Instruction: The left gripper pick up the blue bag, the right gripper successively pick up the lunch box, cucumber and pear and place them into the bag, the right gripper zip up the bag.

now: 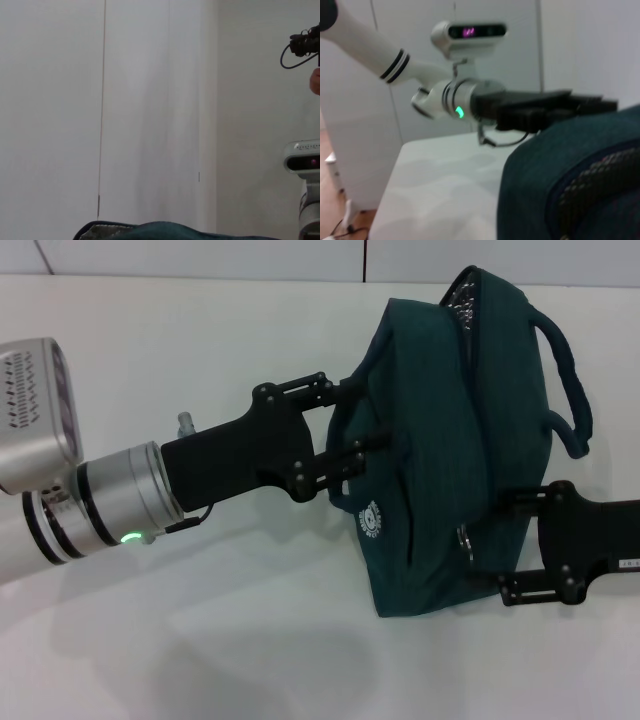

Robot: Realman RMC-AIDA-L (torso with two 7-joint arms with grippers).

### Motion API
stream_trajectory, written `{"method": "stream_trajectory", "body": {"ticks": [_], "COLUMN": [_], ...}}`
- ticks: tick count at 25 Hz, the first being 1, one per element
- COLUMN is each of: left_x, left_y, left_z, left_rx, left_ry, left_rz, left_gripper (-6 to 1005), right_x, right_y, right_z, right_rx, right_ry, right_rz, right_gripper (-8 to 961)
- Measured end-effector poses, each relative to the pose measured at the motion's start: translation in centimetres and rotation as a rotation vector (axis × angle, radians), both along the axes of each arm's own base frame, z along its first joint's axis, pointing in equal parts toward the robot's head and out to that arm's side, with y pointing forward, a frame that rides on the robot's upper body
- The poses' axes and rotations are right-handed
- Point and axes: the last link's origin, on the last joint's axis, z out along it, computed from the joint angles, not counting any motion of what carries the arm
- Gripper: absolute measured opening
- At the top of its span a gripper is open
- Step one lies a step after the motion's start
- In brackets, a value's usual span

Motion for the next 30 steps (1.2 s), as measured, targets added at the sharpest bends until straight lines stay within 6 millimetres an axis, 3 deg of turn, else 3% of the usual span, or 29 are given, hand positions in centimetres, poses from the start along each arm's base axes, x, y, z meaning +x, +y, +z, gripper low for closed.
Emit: {"method": "stream_trajectory", "body": {"ticks": [26, 30], "left_x": [0.1, 0.1], "left_y": [0.1, 0.0], "left_z": [0.0, -0.1], "left_rx": [0.005, 0.003], "left_ry": [-0.009, -0.009], "left_rz": [0.002, 0.003], "left_gripper": [555, 555], "right_x": [0.6, 0.5], "right_y": [-0.8, -0.6], "right_z": [-1.2, -1.1], "right_rx": [-0.075, -0.056], "right_ry": [-0.034, -0.032], "right_rz": [-0.067, -0.049], "right_gripper": [581, 421]}}
